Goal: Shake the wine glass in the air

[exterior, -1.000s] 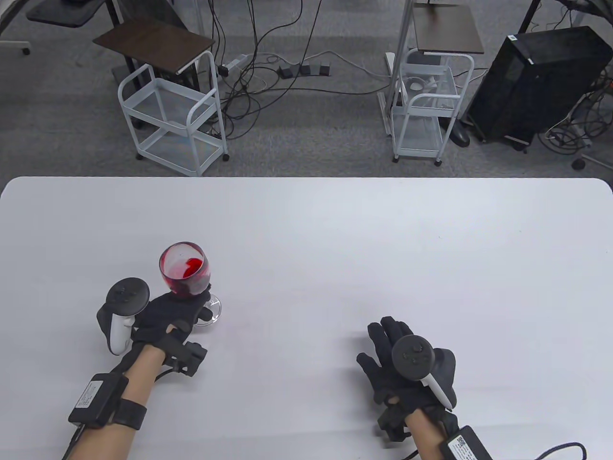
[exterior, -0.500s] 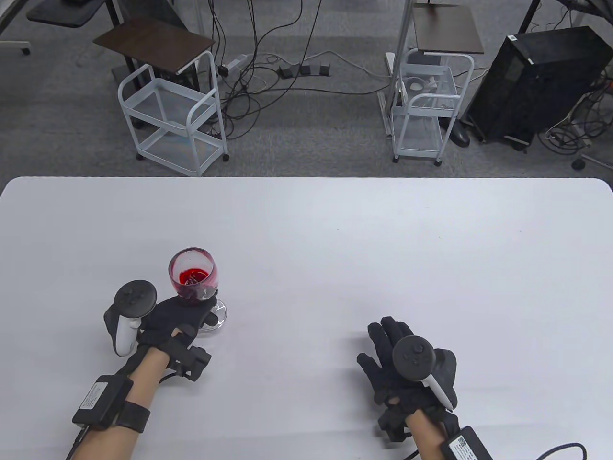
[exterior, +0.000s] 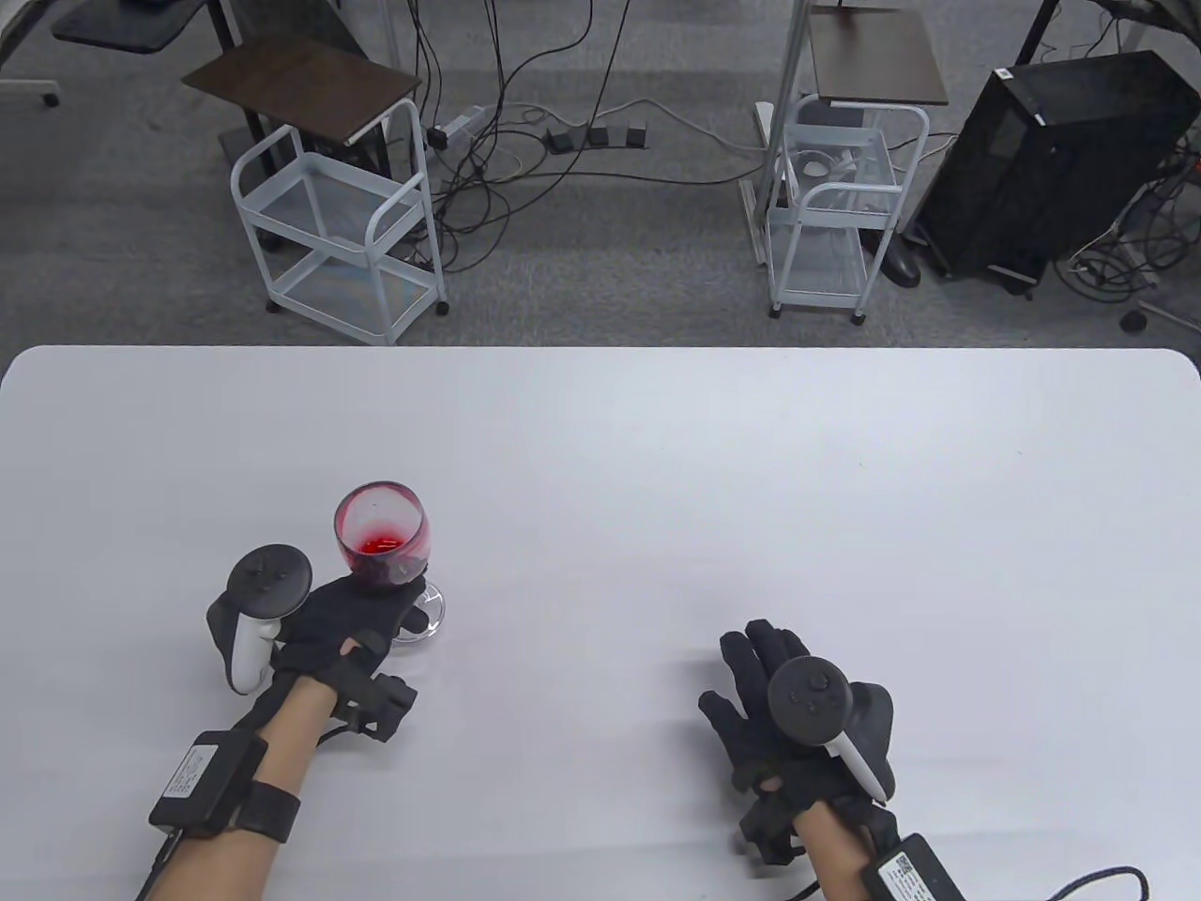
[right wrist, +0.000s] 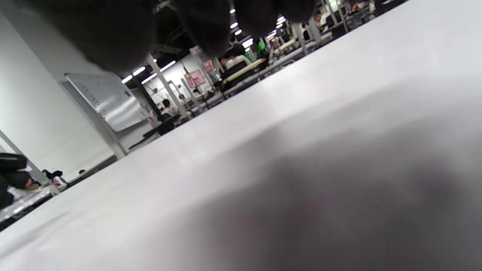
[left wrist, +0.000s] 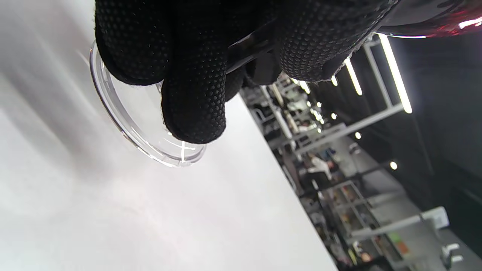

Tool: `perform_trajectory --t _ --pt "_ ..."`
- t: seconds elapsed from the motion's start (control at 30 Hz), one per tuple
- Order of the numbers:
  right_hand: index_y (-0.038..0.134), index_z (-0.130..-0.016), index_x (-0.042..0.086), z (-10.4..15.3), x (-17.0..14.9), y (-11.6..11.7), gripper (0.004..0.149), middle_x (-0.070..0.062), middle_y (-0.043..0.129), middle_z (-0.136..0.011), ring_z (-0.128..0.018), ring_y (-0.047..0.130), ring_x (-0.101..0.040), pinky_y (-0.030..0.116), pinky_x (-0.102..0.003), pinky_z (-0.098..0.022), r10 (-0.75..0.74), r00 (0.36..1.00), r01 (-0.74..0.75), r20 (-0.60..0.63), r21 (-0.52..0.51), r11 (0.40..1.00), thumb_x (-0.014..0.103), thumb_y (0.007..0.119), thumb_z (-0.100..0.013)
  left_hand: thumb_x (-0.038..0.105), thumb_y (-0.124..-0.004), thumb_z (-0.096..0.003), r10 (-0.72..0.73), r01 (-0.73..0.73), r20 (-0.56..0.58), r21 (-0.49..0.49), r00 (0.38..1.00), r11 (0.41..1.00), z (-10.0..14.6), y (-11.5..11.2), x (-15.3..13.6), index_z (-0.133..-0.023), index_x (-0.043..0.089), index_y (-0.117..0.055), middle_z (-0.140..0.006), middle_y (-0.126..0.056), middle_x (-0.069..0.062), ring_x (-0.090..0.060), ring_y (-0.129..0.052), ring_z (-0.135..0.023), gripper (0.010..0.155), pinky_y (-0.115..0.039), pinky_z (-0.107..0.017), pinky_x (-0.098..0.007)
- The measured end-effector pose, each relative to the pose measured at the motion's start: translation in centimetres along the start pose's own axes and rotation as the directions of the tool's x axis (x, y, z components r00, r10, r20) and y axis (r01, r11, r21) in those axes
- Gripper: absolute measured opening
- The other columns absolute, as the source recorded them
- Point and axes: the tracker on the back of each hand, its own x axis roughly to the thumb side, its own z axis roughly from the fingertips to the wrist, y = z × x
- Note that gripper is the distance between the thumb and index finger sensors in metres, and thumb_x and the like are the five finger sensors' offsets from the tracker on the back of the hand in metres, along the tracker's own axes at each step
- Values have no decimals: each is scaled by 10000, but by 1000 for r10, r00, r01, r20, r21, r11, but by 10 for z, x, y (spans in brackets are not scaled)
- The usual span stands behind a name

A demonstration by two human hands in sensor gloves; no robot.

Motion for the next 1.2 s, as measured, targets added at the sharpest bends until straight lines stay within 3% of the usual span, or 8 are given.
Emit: perform_trajectory --t 0.1,0.43,0.53,0.67,0.77,0.9,1.0,1.2 --pt "537 -1027 256 2 0 -1 699 -51 399 -1163 -1072 341 -370 353 -633 -738 -1 1000 1 9 -11 1000 552 735 -424 411 -919 -483 17 -15 36 -48 999 999 4 -7 2 -901 219 -908 -891 -988 -127 -213 -1220 -521 461 -962 -473 -418" --pt "534 -1027 255 0 0 0 701 -49 396 -1163 -1072 336 -369 350 -633 -739 -4 1000 4 -1 2 1000 550 735 -424 423 -909 -488 3 -2 -13 10 1000 1000 -2 4 -3 -909 227 -897 -898 -984 -116 -199 -1219 -530 465 -964 -479 -408" --pt "537 -1027 254 2 1 -1 701 -50 400 -1162 -1072 340 -371 353 -633 -738 -1 1000 2 11 -7 1000 551 735 -424 411 -919 -483 22 -21 21 -31 1000 999 3 -2 -2 -900 214 -909 -891 -987 -132 -213 -1222 -516 462 -963 -470 -418" --pt "532 -1028 256 0 0 1 701 -50 394 -1163 -1072 336 -369 350 -632 -739 4 1000 -4 1 6 1000 551 734 -425 420 -910 -489 10 -10 -13 8 1000 1000 -2 4 -4 -908 221 -898 -900 -982 -121 -202 -1219 -529 465 -963 -479 -410" --pt "538 -1027 254 2 0 -2 700 -51 400 -1163 -1072 341 -369 353 -634 -738 -5 1000 5 9 -10 1000 549 737 -424 411 -921 -483 3 -2 20 -37 1000 999 2 -2 -1 -902 214 -908 -897 -983 -132 -217 -1219 -523 464 -961 -475 -420" --pt "533 -1027 258 0 0 0 700 -49 394 -1163 -1072 336 -368 350 -632 -739 -1 1000 1 -2 4 1000 551 734 -425 420 -911 -488 14 -13 -10 10 1000 1000 -1 5 -3 -908 221 -898 -900 -981 -122 -204 -1219 -528 465 -963 -478 -412" --pt "536 -1027 256 2 1 -1 700 -50 398 -1163 -1072 339 -369 352 -633 -739 3 1000 -3 12 -8 1000 552 735 -424 412 -921 -481 2 -1 23 -32 1000 999 3 -2 0 -901 214 -909 -891 -988 -131 -215 -1222 -519 464 -962 -472 -420" --pt "537 -1027 255 2 1 -1 701 -50 398 -1163 -1072 340 -370 352 -633 -739 4 1000 -4 10 -8 1000 551 735 -423 413 -918 -483 9 -8 18 -23 1000 1000 2 -2 -1 -901 214 -908 -890 -989 -131 -212 -1222 -518 463 -964 -471 -417"
